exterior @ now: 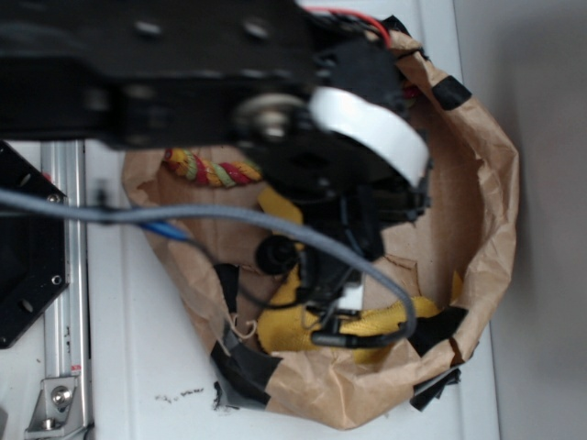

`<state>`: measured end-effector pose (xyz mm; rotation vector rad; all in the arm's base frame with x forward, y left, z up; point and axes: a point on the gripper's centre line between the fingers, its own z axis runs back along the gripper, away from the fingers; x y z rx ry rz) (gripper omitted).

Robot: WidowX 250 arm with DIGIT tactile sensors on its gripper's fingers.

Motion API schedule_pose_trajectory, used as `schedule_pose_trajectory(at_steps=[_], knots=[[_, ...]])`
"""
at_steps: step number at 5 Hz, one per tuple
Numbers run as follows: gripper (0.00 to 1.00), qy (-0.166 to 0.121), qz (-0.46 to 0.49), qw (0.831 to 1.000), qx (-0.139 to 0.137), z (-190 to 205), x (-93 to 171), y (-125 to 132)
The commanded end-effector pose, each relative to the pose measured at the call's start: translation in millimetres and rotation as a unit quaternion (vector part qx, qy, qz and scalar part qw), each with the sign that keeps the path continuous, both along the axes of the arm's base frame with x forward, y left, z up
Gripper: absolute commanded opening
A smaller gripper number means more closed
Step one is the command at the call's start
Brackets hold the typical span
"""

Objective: Grab the yellow cloth.

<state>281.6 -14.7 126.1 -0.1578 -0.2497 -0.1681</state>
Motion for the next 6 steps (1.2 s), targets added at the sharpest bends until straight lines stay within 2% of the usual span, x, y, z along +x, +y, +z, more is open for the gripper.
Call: schedule_pose_trajectory(at_steps=[1,3,4,6], knots=[[1.00,0.022,-0.019,1.000,0.010,-38,12,-8],[1.00,-0.001,-0.066,0.997,-0.041,-46,10,-50],[1.00,-0.001,-0.082,0.996,-0.047,-49,16,-70],[1.00,0.024,-0.109,0.993,-0.046,-78,10,-102]])
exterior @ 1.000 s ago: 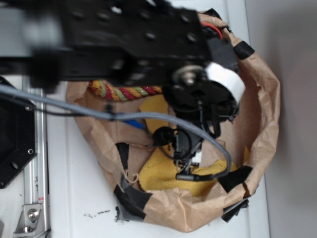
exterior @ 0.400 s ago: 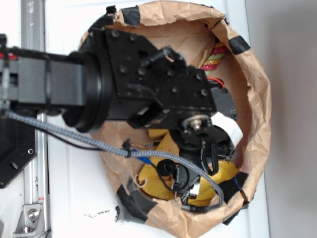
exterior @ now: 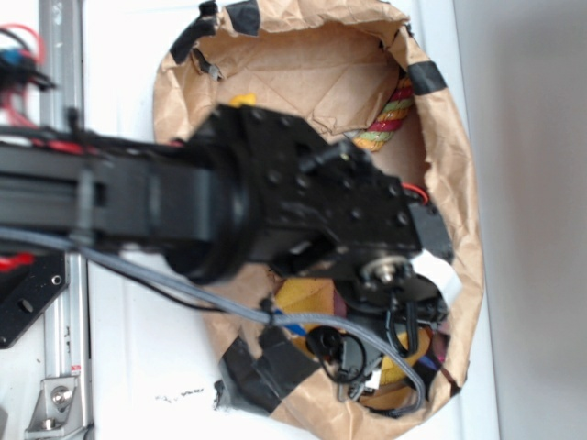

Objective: Grab the yellow cloth.

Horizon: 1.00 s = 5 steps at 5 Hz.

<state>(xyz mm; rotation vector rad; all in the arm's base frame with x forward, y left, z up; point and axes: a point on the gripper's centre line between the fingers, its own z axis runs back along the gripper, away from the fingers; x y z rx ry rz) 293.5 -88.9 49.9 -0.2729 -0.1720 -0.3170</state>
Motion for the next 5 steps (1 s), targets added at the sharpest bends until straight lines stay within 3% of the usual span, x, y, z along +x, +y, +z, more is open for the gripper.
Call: schedule_pose_trajectory(at_steps=[1,3,4,5], knots=[[0.00,0.018,-0.007,1.000,0.004,-14,-9,-33],[0.00,0.033,0.001,0.999,-0.003,-20,-10,-24],[0.00,0.010,0.007,1.000,-0.025,-4,-9,-18],[0.00,-0.022,0.007,1.000,0.001,27,-5,-7]])
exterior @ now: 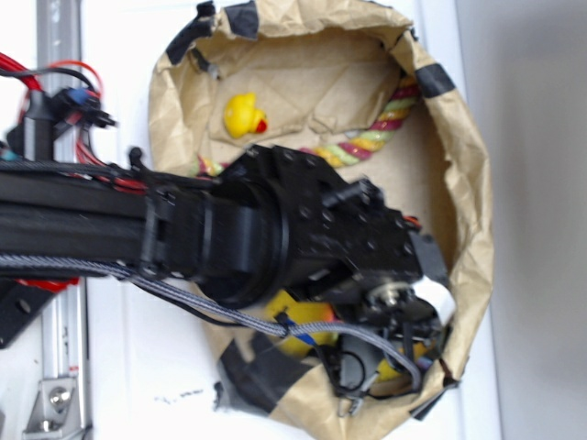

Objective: Grab the yellow cloth.

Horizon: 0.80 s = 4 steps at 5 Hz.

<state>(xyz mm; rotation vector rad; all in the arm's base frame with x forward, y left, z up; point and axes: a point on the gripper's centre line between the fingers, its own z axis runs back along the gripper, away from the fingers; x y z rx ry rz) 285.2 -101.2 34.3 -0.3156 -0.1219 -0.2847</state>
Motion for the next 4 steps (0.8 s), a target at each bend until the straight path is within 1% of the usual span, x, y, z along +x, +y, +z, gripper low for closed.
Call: schedule_pose_trajectory(at_steps=[1,2,3,4], knots=[[0.00,-0.093,0.046,0.994,0.016,91,1,41],[0.00,-0.122,0.097,0.987,0.044,139,-4,71],[0.00,-0.122,0.207,0.958,0.156,175,-11,75],[0.00,-0.105,0.277,0.937,0.185,206,-10,57]])
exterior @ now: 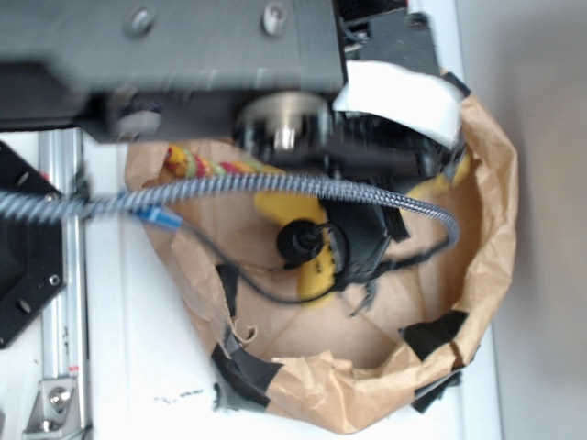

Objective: Grab the yellow cloth.

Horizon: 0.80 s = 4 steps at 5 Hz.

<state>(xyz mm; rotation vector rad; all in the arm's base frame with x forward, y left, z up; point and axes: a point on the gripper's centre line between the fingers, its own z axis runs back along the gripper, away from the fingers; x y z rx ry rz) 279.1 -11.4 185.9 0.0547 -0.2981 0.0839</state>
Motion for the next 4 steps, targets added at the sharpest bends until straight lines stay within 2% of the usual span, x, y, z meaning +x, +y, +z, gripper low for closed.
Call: schedule_pose_trajectory(at_steps=[1,2,3,4], knots=[[0.00,-0.017,0.100,0.995,0.025,88,2,-45],[0.00,-0.012,0.118,0.993,0.023,95,4,-46],[0.00,-0.012,0.123,0.992,0.033,83,5,-43],[0.00,-0.004,0.128,0.991,0.029,76,5,-36]])
